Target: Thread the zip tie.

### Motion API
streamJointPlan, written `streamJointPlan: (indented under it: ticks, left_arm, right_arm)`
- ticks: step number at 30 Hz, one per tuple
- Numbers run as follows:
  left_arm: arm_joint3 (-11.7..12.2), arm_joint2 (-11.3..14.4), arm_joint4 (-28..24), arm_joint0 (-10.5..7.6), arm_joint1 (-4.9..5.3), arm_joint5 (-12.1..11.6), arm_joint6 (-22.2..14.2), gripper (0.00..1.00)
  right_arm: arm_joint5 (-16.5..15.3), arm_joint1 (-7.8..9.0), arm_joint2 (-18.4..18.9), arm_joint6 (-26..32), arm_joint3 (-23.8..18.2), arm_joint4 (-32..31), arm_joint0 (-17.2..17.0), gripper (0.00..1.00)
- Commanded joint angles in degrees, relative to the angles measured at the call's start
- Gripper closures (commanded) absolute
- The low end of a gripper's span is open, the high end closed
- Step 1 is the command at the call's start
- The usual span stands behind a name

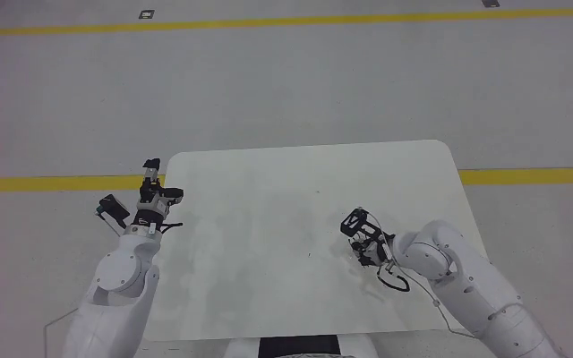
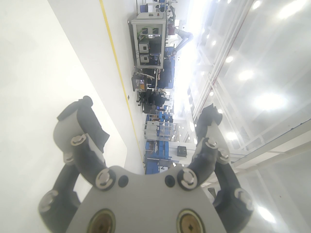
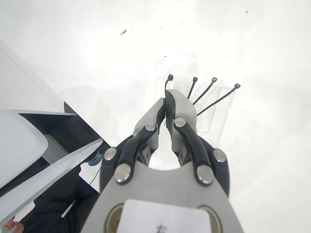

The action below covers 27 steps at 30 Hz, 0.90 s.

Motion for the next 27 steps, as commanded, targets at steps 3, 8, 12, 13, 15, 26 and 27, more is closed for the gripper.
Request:
streamJointPlan:
  ticks: [3, 8, 12, 13, 15, 26, 27]
  left_arm:
    - [0.00, 0.00, 0.00, 0.00, 0.00, 0.00, 0.00, 0.00]
    - [0.00, 0.00, 0.00, 0.00, 0.00, 0.00, 0.00, 0.00]
    - [0.00, 0.00, 0.00, 0.00, 0.00, 0.00, 0.00, 0.00]
    - [0.00, 0.00, 0.00, 0.00, 0.00, 0.00, 0.00, 0.00]
    - [0.00, 0.00, 0.00, 0.00, 0.00, 0.00, 0.00, 0.00]
    - [0.00, 0.00, 0.00, 0.00, 0.00, 0.00, 0.00, 0.00]
    - [0.00, 0.00, 0.00, 0.00, 0.00, 0.00, 0.00, 0.00]
  right_arm:
    - [-2.59, 0.93, 4.70, -2.95, -3.10, 2.94, -3.72, 1.00]
    - [-2.87, 2.29, 10.06, -8.50, -6.51, 7.12, -8.87, 1.00]
    - [-2.87, 3.73, 12.42, -13.80, -7.78, 10.97, -11.93, 1.00]
    - [-2.87, 4.05, 12.59, -14.94, -7.96, 12.01, -12.32, 1.00]
    - [-2.87, 4.80, 12.67, -16.67, -8.07, 13.81, -12.76, 1.00]
    - [-2.87, 5.78, 12.41, -17.88, -7.95, 16.37, -12.67, 1.00]
    - [-2.87, 5.78, 12.41, -17.88, -7.95, 16.37, -12.67, 1.00]
